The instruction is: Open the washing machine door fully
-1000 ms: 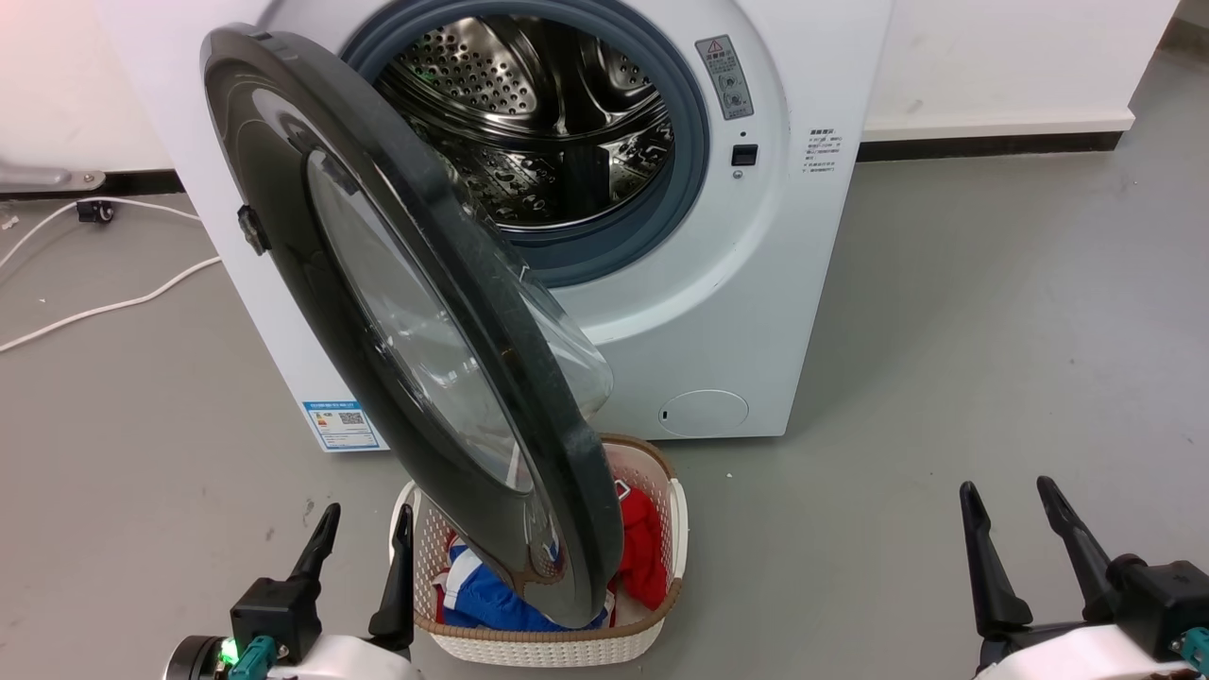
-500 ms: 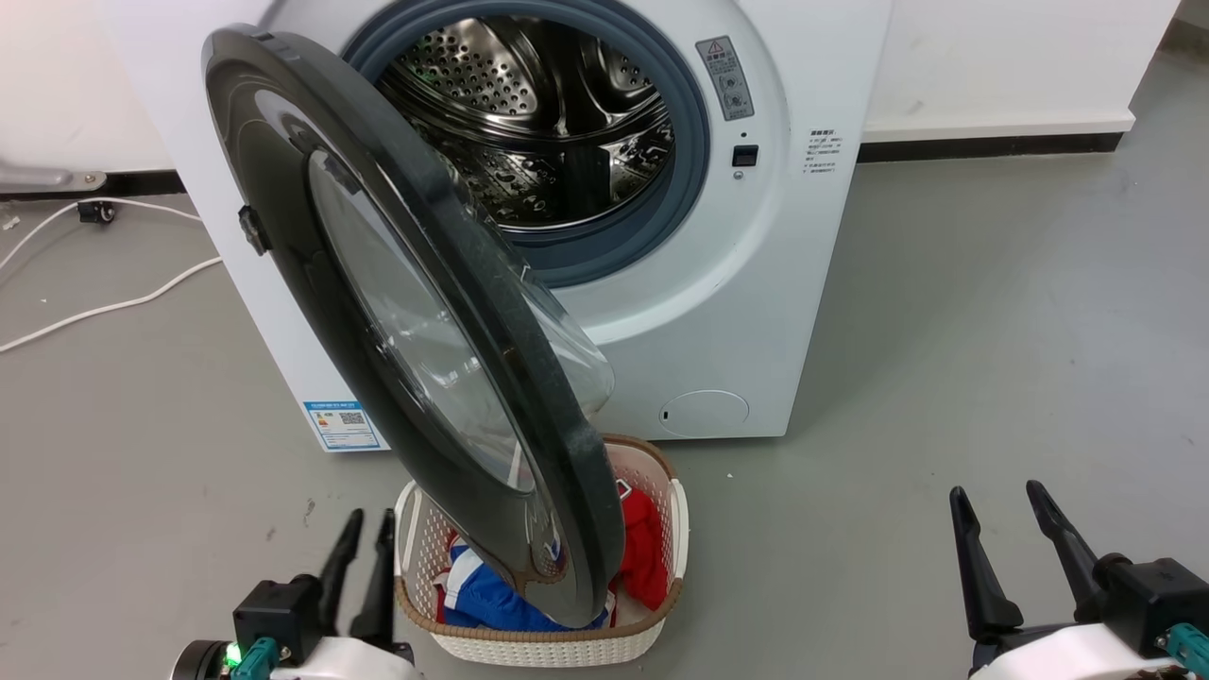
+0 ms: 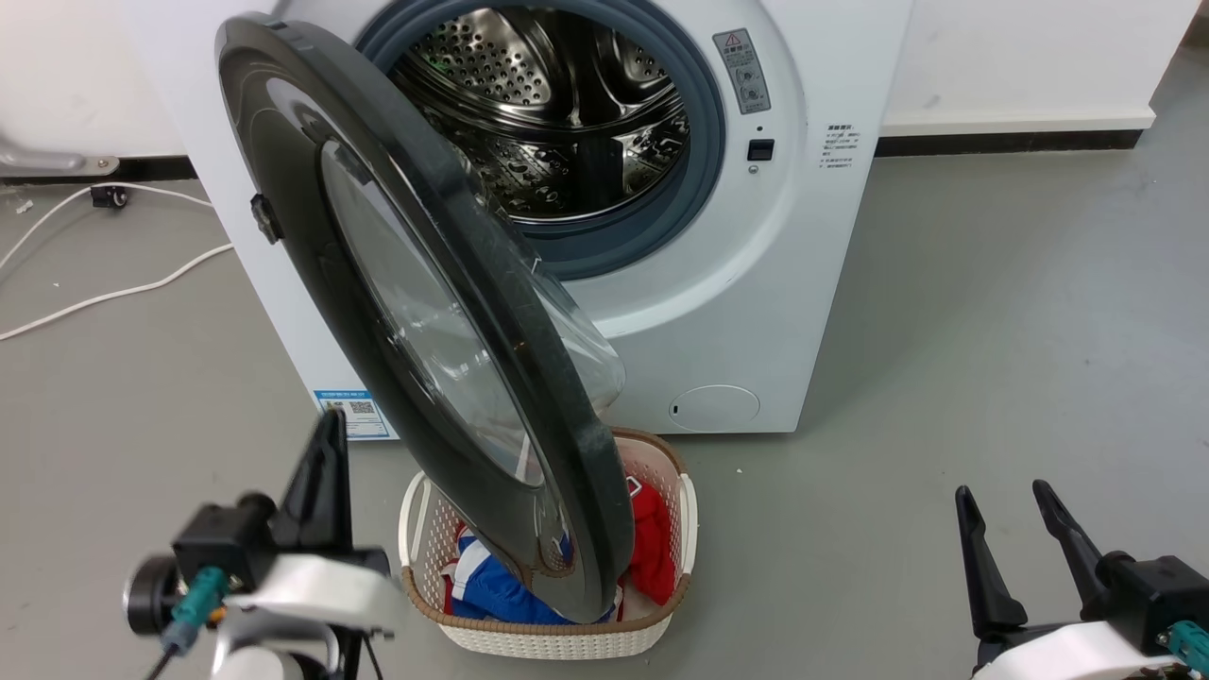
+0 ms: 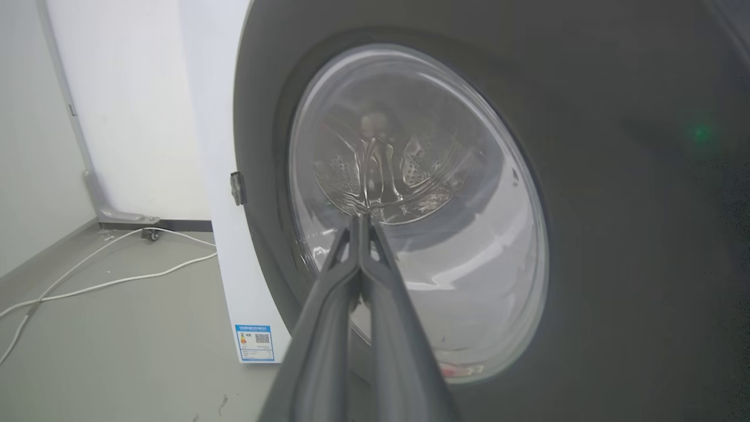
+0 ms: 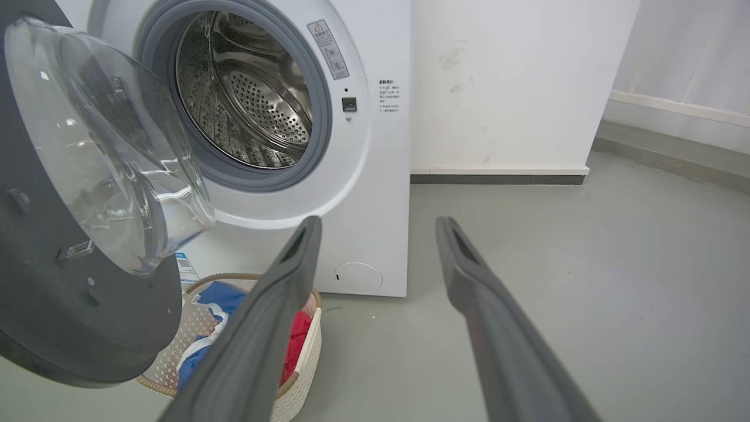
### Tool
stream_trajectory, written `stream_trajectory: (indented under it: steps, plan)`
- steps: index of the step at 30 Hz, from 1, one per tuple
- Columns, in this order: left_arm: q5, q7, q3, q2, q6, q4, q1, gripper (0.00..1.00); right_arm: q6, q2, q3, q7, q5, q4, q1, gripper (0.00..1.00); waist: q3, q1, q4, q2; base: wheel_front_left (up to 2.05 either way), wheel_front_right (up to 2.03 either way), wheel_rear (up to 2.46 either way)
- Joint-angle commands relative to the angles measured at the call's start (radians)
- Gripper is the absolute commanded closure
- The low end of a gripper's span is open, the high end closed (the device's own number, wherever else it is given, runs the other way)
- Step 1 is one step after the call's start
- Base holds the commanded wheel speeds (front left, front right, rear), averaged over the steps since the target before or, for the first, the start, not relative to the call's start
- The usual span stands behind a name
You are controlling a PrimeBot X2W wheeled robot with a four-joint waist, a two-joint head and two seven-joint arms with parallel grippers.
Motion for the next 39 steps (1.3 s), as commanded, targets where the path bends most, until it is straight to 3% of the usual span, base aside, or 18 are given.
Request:
stream_trajectory:
  steps: [1,11,18,26,34,39]
  plan:
    - [0.002,0.008,0.004,0.001,0.015,-0.056,-0.030,1.00,0.000,0.004,-0.001,-0.001,-0.001,-0.006,-0.011,0.00,0.001,0.0000,0.003,0.0000,0.00,0.00,0.00]
    - [0.018,0.110,-0.032,0.010,0.029,-0.382,-0.180,1.00,0.000,0.006,-0.003,0.002,-0.007,-0.009,-0.017,0.00,0.005,0.0000,0.020,0.0000,0.00,0.00,0.00]
    - [0.013,0.169,-0.172,-0.018,0.003,-0.529,-0.276,1.00,0.000,0.007,-0.011,-0.001,-0.004,-0.011,-0.017,0.00,0.000,0.0000,0.030,0.0000,0.00,0.00,0.00]
    - [-0.026,0.224,-0.374,-0.043,-0.014,-0.586,-0.304,1.00,0.000,0.008,-0.018,0.004,-0.003,-0.013,-0.007,0.00,-0.004,0.0000,0.038,0.0000,0.00,0.00,0.00]
    - [-0.100,0.300,-0.566,-0.048,-0.029,-0.588,-0.225,1.00,0.000,0.008,-0.024,0.011,-0.002,-0.019,0.015,0.00,-0.008,0.0000,0.046,0.0000,0.00,0.00,0.00]
    - [-0.155,0.359,-0.654,-0.019,-0.036,-0.567,-0.142,1.00,0.000,0.009,-0.027,0.016,0.003,-0.022,0.022,0.00,-0.003,0.0000,0.050,0.0000,0.00,0.00,0.00]
